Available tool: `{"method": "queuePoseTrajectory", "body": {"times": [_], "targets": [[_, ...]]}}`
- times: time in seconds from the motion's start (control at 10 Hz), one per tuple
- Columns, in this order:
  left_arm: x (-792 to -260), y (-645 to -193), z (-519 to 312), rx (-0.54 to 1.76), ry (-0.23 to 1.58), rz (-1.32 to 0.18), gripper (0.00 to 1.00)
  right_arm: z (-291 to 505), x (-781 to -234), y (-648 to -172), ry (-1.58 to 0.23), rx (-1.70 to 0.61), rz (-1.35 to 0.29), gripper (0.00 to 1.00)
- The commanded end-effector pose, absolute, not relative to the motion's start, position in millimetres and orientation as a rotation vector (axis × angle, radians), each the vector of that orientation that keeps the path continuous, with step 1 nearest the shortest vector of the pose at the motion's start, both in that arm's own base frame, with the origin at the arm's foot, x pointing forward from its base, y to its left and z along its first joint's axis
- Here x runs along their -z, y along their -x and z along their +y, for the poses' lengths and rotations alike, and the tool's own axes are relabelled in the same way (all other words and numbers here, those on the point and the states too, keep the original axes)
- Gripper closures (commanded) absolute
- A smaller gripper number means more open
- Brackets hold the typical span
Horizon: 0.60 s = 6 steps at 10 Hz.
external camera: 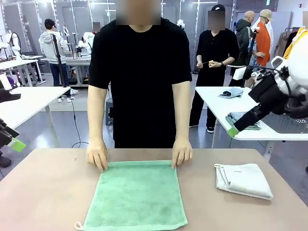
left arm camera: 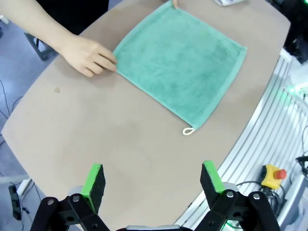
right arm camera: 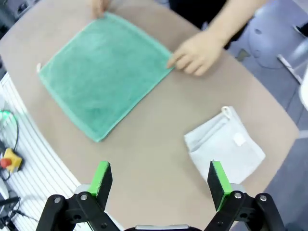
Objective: Fold the towels and place them in the basket.
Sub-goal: When a person lays out a Towel with hook on the table, fold it in half twice.
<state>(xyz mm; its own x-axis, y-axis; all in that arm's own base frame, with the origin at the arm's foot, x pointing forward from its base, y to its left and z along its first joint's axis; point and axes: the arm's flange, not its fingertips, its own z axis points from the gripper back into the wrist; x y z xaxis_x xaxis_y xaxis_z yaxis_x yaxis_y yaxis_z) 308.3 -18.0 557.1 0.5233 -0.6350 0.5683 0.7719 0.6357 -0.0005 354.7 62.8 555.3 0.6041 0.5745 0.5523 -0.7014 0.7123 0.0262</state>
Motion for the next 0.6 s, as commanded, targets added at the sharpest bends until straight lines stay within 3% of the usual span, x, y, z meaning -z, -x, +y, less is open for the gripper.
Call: {"method": "queuePoseTrajectory", "body": {"times": [0.0, 0.5], "targets": [[-541.1, -295.5, -19.3, 0.869, 0.294, -0.610, 0.00, 70.2, -544.8, -352.1, -0.266, -0.818, -0.516, 0.00], [-557.1, -308.3, -18.0, 0.854, 0.267, -0.564, 0.00, 70.7, -547.9, -350.1, -0.261, -0.780, -0.523, 0.00]]}}
